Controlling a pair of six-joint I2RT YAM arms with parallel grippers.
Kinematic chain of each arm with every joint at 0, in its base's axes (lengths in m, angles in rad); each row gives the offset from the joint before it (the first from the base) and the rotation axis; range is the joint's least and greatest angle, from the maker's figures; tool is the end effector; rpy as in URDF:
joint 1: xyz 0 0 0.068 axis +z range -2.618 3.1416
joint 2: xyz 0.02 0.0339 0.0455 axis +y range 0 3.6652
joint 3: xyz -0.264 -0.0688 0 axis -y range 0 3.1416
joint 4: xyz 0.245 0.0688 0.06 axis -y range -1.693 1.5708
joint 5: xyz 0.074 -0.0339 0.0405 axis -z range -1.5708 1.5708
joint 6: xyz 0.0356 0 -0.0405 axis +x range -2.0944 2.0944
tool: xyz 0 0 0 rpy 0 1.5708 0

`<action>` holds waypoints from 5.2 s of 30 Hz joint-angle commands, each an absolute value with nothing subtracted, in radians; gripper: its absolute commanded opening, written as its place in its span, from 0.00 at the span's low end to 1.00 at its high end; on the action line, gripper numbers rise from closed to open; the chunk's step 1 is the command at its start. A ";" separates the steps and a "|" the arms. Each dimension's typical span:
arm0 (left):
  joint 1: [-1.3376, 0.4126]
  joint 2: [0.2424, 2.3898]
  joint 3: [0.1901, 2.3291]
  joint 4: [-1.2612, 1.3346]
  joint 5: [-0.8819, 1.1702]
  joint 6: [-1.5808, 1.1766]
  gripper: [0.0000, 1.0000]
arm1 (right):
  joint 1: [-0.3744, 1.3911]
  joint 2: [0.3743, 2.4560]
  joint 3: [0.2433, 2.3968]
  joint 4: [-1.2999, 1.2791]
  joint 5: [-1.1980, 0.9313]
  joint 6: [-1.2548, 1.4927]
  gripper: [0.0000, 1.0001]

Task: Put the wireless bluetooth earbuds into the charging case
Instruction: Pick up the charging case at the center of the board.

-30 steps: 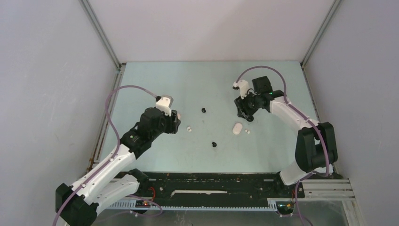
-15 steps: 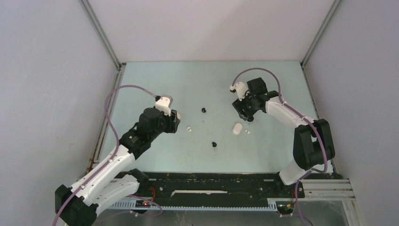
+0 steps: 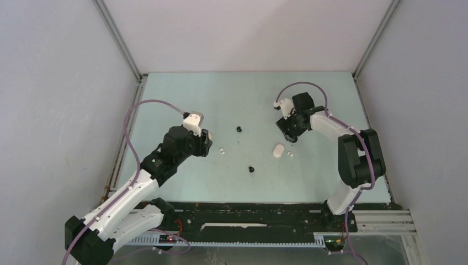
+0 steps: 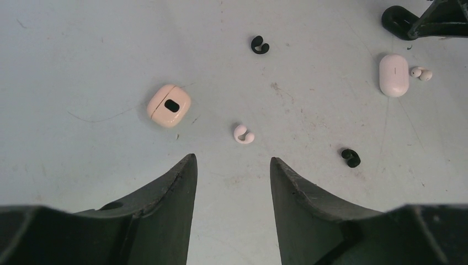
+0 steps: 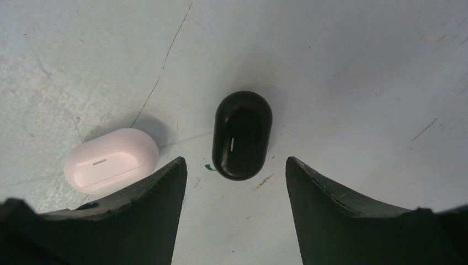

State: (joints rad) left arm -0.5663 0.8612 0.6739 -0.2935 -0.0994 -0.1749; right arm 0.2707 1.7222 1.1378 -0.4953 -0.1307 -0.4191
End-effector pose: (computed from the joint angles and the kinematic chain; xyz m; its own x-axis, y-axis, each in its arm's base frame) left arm 0.1681 -0.1027 0.2765 -0.4643 0.0900 -0.8811 0.3847 0.9166 -0.1091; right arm 0.3349 0.0977 0.1930 -0.6442 -0.5975 -0.4775 -0.6421 0.7617 -0.0869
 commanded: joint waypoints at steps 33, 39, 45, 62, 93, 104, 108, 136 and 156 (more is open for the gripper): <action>-0.605 0.864 0.734 0.031 0.229 -0.655 0.56 | 0.525 1.161 1.078 -0.613 -0.694 -0.574 0.24; -0.703 0.978 0.777 0.130 0.272 -0.767 0.56 | 0.618 1.075 1.019 -0.613 -0.684 -0.626 0.27; -0.767 1.079 0.860 0.088 0.271 -0.788 0.54 | 0.635 1.069 1.002 -0.601 -0.647 -0.640 0.27; -0.876 1.261 0.937 0.037 0.351 -0.839 0.45 | 0.641 1.054 0.980 -0.557 -0.593 -0.627 0.29; -0.913 1.017 0.604 0.248 0.416 -0.287 0.02 | 0.376 1.069 1.027 -0.768 -1.104 -0.640 0.72; -1.003 0.893 0.571 0.290 0.421 -0.131 0.03 | 0.588 1.145 1.028 -0.857 -0.957 -0.699 0.58; -1.017 0.877 0.557 0.301 0.407 -0.120 0.03 | 0.605 1.153 1.028 -0.834 -0.983 -0.683 0.58; -1.089 0.947 0.521 0.301 0.244 -0.125 0.45 | 0.642 1.230 1.090 -0.943 -0.919 -0.760 0.19; -1.143 1.110 0.395 0.637 0.265 -0.015 0.38 | 0.731 1.280 1.069 -0.953 -0.737 -0.803 0.19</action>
